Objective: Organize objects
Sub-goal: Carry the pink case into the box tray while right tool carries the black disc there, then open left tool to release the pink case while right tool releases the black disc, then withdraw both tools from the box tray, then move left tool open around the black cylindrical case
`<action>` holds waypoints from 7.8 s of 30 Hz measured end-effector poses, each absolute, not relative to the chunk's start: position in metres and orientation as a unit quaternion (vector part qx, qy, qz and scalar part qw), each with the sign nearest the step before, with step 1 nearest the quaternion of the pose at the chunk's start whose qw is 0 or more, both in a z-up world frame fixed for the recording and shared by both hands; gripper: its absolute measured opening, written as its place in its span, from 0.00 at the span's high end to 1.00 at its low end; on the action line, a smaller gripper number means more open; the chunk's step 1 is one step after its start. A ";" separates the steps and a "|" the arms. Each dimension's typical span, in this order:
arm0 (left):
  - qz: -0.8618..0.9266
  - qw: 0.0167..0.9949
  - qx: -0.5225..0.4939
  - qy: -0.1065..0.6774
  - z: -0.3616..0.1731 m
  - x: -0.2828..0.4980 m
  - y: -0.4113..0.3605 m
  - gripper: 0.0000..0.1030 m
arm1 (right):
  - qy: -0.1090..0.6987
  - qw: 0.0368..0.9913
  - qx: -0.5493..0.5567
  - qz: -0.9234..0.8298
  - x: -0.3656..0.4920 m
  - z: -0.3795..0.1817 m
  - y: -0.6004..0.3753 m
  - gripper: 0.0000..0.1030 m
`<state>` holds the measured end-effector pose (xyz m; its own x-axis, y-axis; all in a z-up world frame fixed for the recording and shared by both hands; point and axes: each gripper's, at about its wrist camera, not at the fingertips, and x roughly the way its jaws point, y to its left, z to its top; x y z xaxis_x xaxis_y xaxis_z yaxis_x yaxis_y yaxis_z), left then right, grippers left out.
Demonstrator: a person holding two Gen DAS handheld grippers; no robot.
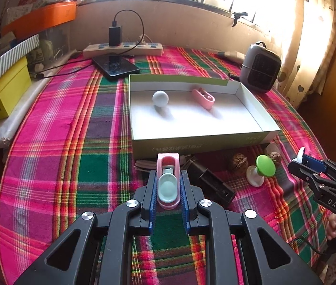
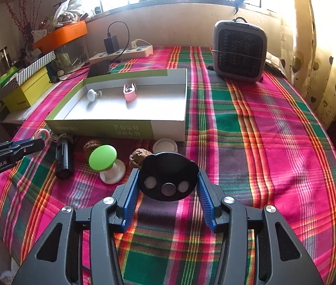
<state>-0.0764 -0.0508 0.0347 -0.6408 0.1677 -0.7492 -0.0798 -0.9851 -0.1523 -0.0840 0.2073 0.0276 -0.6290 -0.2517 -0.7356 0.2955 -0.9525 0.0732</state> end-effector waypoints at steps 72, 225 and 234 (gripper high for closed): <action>0.886 0.095 -0.454 -0.029 0.018 -0.243 -0.015 0.85 | 0.072 0.226 0.431 -0.871 -0.258 0.015 0.143 0.53; 0.883 0.027 -0.468 -0.014 0.010 -0.081 -0.005 0.63 | -0.004 0.216 0.385 -0.897 -0.098 0.022 0.209 0.47; 0.888 0.017 -0.459 -0.008 0.010 -0.079 -0.016 0.63 | -0.002 0.243 0.397 -0.885 -0.090 0.019 0.199 0.47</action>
<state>-0.0788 -0.0161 0.0098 -0.5776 0.0382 -0.8155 -0.0233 -0.9993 -0.0303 -0.0898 0.1991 0.0194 -0.5670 -0.4311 -0.7019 0.4280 -0.8823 0.1962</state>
